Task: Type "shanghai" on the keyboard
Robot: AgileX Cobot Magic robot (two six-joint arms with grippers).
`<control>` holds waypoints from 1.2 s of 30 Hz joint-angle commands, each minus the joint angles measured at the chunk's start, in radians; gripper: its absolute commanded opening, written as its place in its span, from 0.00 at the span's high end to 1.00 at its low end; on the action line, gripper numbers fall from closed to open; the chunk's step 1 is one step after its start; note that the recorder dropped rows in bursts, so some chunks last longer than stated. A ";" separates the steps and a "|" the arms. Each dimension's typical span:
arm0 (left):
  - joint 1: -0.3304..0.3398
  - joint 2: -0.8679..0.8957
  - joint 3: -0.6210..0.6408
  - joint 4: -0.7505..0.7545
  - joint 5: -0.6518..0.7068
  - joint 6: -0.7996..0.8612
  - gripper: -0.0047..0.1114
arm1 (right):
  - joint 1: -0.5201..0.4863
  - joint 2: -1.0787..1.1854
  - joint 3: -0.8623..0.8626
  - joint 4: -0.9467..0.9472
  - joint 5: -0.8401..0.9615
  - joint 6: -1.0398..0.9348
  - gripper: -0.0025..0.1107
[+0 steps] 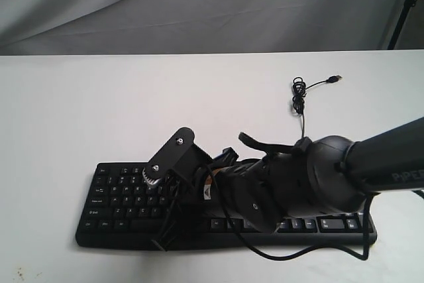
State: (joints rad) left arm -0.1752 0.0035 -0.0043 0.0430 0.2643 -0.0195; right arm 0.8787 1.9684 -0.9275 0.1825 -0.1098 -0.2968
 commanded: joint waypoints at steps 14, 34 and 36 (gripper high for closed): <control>-0.004 -0.003 0.004 0.001 -0.003 -0.003 0.96 | -0.004 -0.045 -0.005 -0.006 0.028 -0.012 0.98; -0.004 -0.003 0.004 0.001 -0.003 -0.003 0.96 | 0.102 0.152 -0.383 -0.042 0.246 -0.016 0.98; -0.004 -0.003 0.004 0.001 -0.003 -0.003 0.96 | 0.102 0.152 -0.383 -0.042 0.242 -0.016 0.98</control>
State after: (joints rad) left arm -0.1752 0.0035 -0.0043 0.0430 0.2643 -0.0195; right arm 0.9763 2.1211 -1.3050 0.1460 0.1378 -0.3046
